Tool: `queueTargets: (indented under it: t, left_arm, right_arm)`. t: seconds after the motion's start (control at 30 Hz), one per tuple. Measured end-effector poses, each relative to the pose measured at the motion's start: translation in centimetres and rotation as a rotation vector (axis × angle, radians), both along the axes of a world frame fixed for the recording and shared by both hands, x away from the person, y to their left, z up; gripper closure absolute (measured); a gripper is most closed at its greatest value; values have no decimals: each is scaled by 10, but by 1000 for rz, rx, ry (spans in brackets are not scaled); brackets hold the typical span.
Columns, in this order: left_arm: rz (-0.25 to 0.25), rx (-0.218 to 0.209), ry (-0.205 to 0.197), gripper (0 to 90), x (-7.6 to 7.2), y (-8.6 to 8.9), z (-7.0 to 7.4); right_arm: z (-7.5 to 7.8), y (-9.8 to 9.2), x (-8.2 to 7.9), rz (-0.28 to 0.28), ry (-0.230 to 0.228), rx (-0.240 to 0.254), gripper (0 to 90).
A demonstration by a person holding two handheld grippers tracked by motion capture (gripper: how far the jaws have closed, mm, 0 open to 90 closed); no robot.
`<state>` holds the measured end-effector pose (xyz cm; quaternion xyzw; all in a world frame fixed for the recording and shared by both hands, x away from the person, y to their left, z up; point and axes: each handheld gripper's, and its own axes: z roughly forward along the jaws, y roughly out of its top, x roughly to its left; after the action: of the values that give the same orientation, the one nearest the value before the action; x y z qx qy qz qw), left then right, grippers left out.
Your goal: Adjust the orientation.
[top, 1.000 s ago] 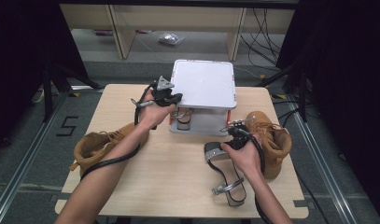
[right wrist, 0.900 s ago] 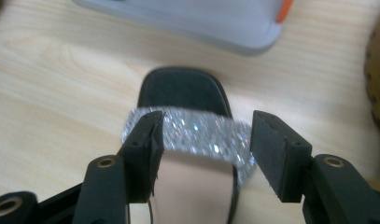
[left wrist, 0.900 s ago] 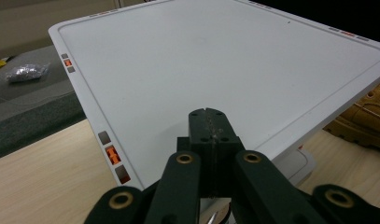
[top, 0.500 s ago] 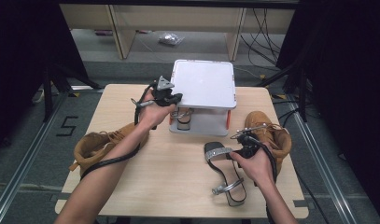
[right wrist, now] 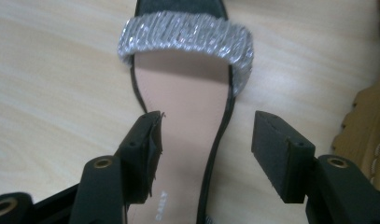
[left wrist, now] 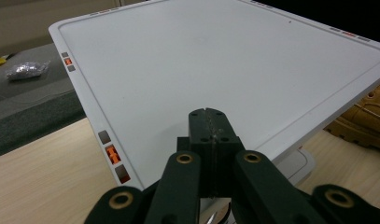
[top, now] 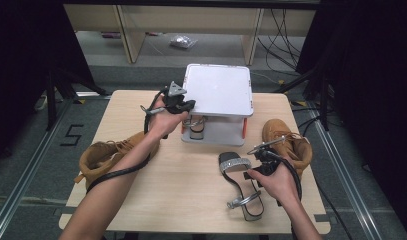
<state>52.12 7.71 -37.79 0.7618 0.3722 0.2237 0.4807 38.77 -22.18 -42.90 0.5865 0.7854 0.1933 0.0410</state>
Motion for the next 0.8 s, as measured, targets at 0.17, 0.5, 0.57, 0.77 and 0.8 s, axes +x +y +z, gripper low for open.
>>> queueTargets:
  t: [0.17,0.5,0.57,0.77,0.8]
  left_arm:
    - [2,-4,-2,899,0,-1,0]
    - [3,-5,-3,898,0,-1,0]
    - [2,-4,-2,898,0,-1,0]
    - [-1,-1,-2,898,0,-1,0]
    - [1,-3,-2,898,0,-1,0]
  right_arm:
    - [-3,6,-2,7,57,-4,441]
    - [-12,9,-4,39,134,-17,439]
    - [-11,10,-4,34,166,-37,434]
    - [-14,12,-4,51,201,-41,414]
    - [-15,14,-4,47,218,-46,410]
